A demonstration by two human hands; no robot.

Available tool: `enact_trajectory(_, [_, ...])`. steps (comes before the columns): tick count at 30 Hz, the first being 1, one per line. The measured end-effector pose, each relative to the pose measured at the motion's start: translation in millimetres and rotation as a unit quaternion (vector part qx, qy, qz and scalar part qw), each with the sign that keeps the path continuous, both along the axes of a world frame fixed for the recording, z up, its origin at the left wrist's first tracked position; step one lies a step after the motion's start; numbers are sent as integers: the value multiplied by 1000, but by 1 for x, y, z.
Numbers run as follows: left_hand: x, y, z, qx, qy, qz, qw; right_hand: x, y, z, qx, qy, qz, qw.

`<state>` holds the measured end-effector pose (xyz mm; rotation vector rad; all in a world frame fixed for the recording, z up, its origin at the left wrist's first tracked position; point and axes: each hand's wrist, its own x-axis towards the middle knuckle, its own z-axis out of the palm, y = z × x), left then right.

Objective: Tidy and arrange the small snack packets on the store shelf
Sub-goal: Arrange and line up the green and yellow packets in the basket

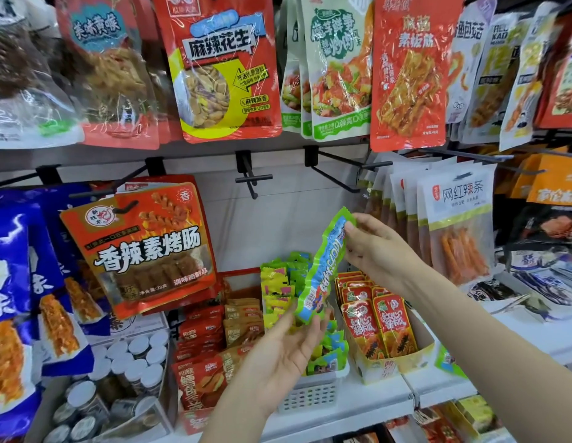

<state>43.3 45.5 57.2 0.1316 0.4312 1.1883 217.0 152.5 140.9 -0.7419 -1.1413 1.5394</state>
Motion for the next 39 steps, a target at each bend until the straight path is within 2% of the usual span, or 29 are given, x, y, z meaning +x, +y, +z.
enact_trajectory(3, [-1, -3, 4, -2, -48, -41, 998, -5, -1, -6, 8, 41, 19, 999])
enact_trajectory(5, [0, -5, 5, 10, -18, -4, 1000, -5, -1, -10, 7, 26, 24, 999])
enact_trajectory(7, [-1, -5, 4, 38, 116, 82, 989, -2, -3, -13, -17, -10, 41, 999])
enact_trajectory(8, [-2, -5, 4, 59, 213, 121, 968, -1, -3, -13, -31, -34, 51, 998])
enact_trajectory(10, [-4, -7, 0, 99, 394, 163, 899, 1, -4, -17, -33, -73, 54, 995])
enact_trajectory(12, [-8, -11, -5, 123, 472, 189, 852, -1, -3, -21, -28, -84, 16, 996])
enact_trajectory(16, [-13, -18, -6, 141, 455, 203, 855, -9, -1, -17, -53, -84, -52, 994])
enact_trajectory(26, [-16, -20, -11, 172, 423, 230, 859, -14, -7, -12, -30, -89, -47, 994])
enact_trajectory(27, [-15, -20, -11, 167, 402, 234, 869, -13, -7, -13, -25, -82, -42, 995])
enact_trajectory(29, [-12, -19, -9, 129, 305, 213, 919, -13, -7, -13, -16, -44, -21, 999])
enact_trajectory(31, [-12, -17, -2, 83, 201, 127, 968, -14, -8, -13, -3, 10, 20, 1000])
enact_trajectory(33, [-13, -15, 6, 53, 128, 39, 990, -16, -9, -13, 19, 46, 54, 997])
enact_trajectory(34, [-13, -14, 9, 48, 108, 26, 993, -17, -9, -13, 31, 53, 62, 996])
enact_trajectory(36, [-11, -10, 13, 53, 115, 58, 990, -15, -9, -12, 37, 58, 75, 995])
enact_trajectory(38, [-11, -6, 13, 83, 208, 117, 968, -10, -8, -9, 16, 57, 105, 993])
enact_trajectory(39, [-13, -5, 12, 99, 283, 141, 943, -6, -7, -7, 3, 53, 125, 991])
